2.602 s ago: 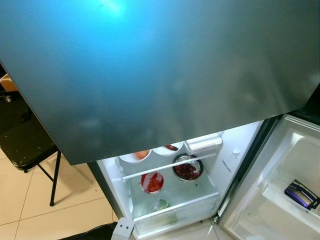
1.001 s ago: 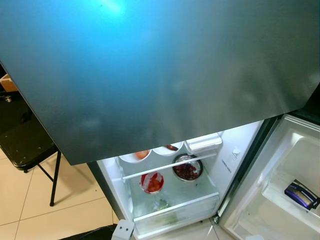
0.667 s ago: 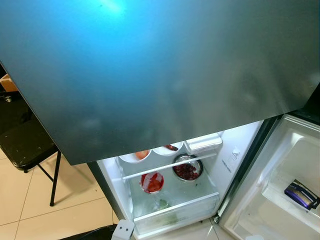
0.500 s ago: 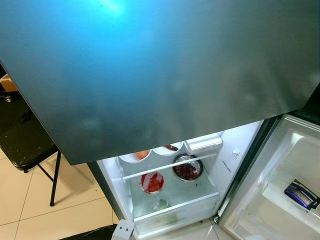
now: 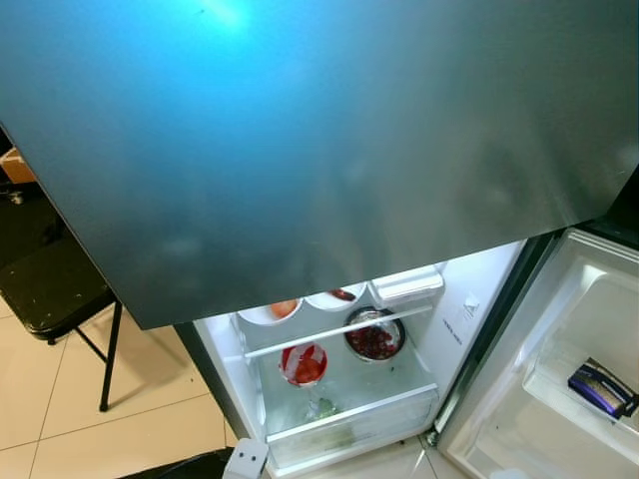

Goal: Restocking fridge

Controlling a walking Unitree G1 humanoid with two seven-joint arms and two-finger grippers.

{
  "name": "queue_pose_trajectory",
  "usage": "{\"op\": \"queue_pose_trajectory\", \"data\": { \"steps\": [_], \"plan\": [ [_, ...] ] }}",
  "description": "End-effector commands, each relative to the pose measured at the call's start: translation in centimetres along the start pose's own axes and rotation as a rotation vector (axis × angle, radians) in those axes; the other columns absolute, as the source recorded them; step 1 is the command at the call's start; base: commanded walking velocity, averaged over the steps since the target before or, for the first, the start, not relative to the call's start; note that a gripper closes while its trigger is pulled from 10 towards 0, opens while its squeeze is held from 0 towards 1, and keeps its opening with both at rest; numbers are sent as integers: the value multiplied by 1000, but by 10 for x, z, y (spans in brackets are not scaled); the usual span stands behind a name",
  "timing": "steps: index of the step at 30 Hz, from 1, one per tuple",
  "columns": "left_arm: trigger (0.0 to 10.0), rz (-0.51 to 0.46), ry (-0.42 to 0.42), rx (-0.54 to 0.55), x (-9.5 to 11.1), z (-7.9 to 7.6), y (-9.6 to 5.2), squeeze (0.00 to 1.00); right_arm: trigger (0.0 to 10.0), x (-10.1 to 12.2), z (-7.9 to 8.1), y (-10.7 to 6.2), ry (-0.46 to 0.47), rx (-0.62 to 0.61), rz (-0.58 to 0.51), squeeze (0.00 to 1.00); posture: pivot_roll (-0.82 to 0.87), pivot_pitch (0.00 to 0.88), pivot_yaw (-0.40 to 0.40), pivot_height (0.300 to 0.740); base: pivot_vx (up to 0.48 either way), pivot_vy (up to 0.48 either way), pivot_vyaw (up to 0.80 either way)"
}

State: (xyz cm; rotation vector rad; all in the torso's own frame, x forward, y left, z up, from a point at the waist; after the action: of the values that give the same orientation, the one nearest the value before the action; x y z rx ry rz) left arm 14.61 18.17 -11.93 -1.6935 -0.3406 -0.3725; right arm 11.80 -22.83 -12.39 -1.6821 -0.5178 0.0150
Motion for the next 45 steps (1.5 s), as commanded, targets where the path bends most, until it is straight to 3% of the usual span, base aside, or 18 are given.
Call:
{"op": "queue_pose_trajectory", "data": {
  "steps": [1,45],
  "plan": [
    [10000,17,2,-18,-4,-6,1,0,10000,0,4,0,-7,12,3,0,12,0,-26,740,0,0,0],
    [10000,28,-6,-23,-7,-7,1,0,10000,-2,7,0,-7,23,9,0,12,0,-26,740,0,0,0]
  ]
}}
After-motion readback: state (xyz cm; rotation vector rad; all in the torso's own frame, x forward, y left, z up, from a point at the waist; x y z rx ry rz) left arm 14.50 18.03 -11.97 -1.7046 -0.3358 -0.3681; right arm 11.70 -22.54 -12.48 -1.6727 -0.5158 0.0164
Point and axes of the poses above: a point about 5 cm out from each wrist's last joint towards the gripper, its own y axis pointing out of the wrist towards the gripper, its own x axis along the axis of the wrist's last joint, z = x × y, the point moved 2 cm from there along y, pointing out of the wrist towards the gripper, and after that the axes turned 11 degrees about -y, right-handed, at the moved point
